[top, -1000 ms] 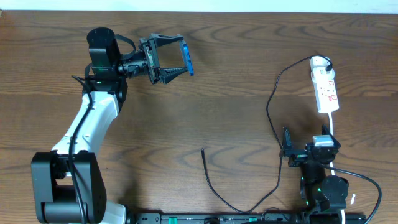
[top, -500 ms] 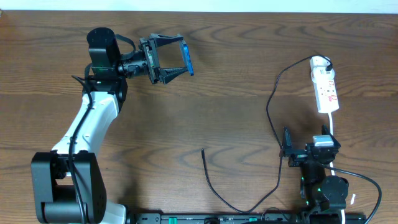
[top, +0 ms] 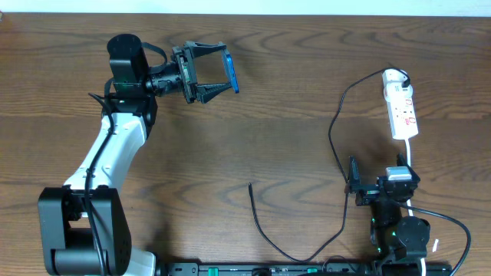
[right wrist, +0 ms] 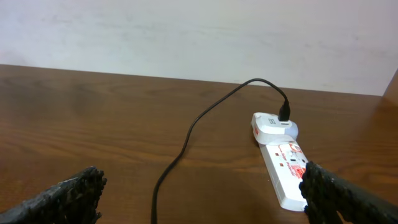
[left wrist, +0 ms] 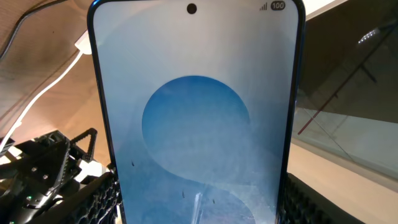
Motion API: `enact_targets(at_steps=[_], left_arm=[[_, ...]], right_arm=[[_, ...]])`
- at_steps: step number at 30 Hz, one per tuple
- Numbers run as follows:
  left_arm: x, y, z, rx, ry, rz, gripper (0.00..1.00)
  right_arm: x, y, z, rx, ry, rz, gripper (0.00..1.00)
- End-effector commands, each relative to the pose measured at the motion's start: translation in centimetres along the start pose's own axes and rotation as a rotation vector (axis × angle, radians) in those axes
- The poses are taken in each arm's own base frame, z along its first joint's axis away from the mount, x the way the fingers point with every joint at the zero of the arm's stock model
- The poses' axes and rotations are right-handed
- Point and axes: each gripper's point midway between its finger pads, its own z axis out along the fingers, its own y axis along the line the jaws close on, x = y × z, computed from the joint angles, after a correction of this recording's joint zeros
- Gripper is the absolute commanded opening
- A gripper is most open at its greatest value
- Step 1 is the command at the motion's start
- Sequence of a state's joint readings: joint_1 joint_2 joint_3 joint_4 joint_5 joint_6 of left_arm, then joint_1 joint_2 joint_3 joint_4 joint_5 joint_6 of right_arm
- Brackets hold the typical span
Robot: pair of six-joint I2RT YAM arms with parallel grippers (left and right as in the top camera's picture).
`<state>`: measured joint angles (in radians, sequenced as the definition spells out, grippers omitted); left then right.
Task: Plug charger to phone and switch on socket
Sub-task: 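Hold the phone raised upright in the left gripper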
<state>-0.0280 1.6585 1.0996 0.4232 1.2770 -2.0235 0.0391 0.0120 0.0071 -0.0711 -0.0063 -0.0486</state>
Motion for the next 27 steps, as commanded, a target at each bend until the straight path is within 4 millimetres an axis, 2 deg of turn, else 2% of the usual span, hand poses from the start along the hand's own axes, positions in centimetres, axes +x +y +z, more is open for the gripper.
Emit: enact_targets(at_steps=[1,27], left_arm=[[1.28,-0.66,-0.34,0.003,0.022,-0.026,0.07],[1.01,-0.67,-0.37,0.007,0.009,-0.037,0.08]], right_arm=[[0.06,0.09,-0.02,-0.001,0.001,-0.012,0.99],[0.06,0.09,-0.02,-0.001,0.001,-0.012,0.99]])
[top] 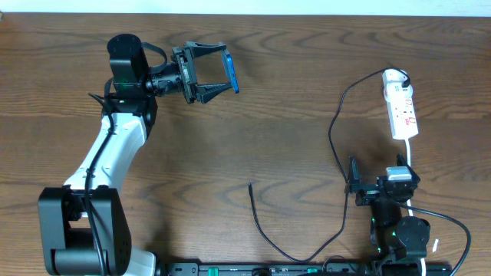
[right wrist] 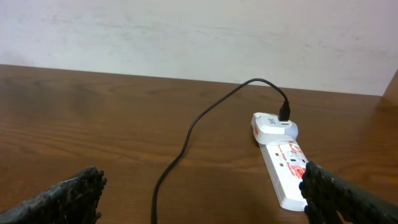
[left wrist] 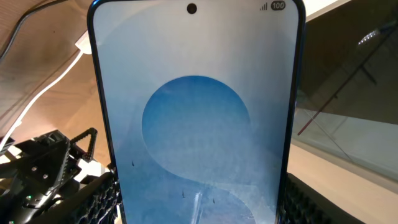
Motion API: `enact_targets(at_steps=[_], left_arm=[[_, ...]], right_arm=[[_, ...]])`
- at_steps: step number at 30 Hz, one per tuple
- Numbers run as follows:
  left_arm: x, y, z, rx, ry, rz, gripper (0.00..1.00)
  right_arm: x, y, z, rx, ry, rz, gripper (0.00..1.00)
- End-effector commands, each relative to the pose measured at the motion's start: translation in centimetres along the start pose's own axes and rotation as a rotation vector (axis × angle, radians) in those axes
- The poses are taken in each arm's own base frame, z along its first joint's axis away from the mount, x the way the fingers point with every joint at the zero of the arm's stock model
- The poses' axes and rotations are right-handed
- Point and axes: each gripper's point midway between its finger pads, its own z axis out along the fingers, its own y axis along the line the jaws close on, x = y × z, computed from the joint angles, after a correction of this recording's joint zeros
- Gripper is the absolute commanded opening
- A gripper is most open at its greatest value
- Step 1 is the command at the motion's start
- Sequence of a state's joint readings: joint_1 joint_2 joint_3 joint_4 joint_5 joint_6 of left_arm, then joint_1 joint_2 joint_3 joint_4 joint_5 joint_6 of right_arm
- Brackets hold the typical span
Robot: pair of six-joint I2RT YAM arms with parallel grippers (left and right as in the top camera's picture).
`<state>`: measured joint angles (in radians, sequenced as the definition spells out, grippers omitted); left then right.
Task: Plug charger to phone and switch on socket
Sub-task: 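Hold the phone raised upright in the left gripper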
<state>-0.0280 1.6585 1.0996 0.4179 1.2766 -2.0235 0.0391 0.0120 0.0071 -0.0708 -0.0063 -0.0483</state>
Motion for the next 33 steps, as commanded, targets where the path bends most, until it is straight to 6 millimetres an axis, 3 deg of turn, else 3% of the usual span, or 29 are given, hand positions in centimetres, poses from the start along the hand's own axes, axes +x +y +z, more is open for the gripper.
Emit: enact_targets(at_steps=[1,22,33], left_arm=[[0.88,-0.82,-0.37,0.014,0.001,-0.033,0.07],[0.18,-1.29,-0.76,0.038,-0.033,-0.031,0.07],[0.14,-1.31,-0.76,0.037,-0.038,0.091,0.07]], right_arm=[[0.07,0.09,-0.02,-0.001,0.001,-0.013,0.99],[0.07,0.09,-0.02,-0.001,0.001,-0.013,0.99],[0.07,0.09,-0.02,-0.001,0.001,-0.013,0.99]])
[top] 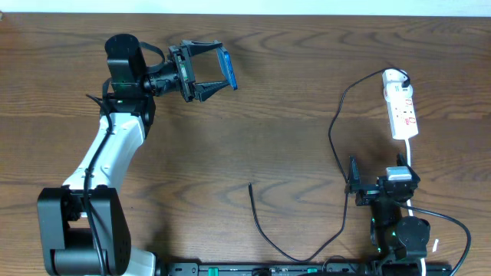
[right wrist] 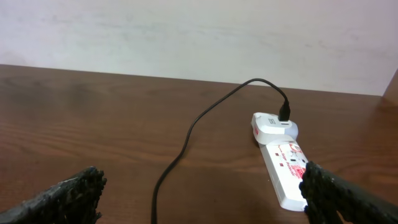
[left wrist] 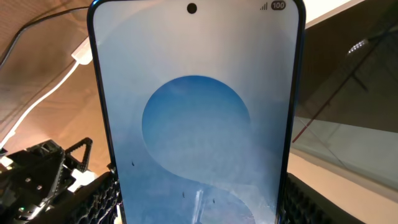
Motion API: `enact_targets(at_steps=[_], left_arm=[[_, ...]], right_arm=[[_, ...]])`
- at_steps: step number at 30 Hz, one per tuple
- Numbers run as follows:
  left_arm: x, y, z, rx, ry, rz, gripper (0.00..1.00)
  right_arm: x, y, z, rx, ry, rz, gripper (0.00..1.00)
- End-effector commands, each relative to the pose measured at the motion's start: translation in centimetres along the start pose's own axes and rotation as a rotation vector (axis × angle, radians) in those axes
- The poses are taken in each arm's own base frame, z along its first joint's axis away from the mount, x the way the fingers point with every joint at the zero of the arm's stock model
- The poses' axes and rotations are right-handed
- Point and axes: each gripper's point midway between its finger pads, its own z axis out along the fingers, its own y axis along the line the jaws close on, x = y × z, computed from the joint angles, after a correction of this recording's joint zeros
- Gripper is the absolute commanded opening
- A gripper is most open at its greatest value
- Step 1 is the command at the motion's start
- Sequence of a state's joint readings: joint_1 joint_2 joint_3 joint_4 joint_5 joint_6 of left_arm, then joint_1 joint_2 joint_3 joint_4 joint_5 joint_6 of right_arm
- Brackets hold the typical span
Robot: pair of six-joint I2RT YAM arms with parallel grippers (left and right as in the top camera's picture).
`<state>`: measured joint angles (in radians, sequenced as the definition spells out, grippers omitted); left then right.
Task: Plug charger to phone and switch on socket
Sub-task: 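Hold the phone raised upright in the left gripper, then move the held phone left and rotate its bottom toward center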
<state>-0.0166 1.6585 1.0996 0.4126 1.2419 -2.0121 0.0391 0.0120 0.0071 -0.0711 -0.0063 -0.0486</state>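
Observation:
My left gripper (top: 215, 73) is shut on a blue phone (top: 228, 69), held on edge above the table at the upper left. In the left wrist view the phone (left wrist: 196, 118) fills the frame, screen lit, between the two black pads (left wrist: 93, 202). A white socket strip (top: 401, 111) lies at the far right with a white charger adapter (top: 394, 76) plugged into its top end. The black charger cable (top: 335, 138) runs from the adapter down the table to a free end (top: 250, 186) near the middle. My right gripper (right wrist: 202, 199) rests open at the lower right, facing the strip (right wrist: 286, 171).
The dark wooden table (top: 291, 153) carries only the cable and strip. The strip's white lead (top: 412, 165) runs down past the right arm's base (top: 395, 222). A pale wall (right wrist: 199, 37) stands behind the far edge.
My left gripper has shifted slightly up and left with the phone still in it. The right arm, cable and strip have not moved.
At both earlier moments my left gripper held the phone on edge above the upper left of the table, and my right gripper rested open at the lower right. Only a small shift of the left gripper shows by now.

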Motion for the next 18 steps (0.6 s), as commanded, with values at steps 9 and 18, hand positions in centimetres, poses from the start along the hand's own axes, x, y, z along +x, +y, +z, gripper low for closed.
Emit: enact_targets(at_steps=[9,18], left_arm=[[0.95,-0.89,-0.38,0.016,0.001,0.326,0.07],[0.95,-0.89,-0.38,0.016,-0.001,0.584,0.07]], right_arm=[[0.06,0.09,-0.02,-0.001,0.001,-0.012,0.99],[0.06,0.09,-0.02,-0.001,0.001,-0.012,0.99]])
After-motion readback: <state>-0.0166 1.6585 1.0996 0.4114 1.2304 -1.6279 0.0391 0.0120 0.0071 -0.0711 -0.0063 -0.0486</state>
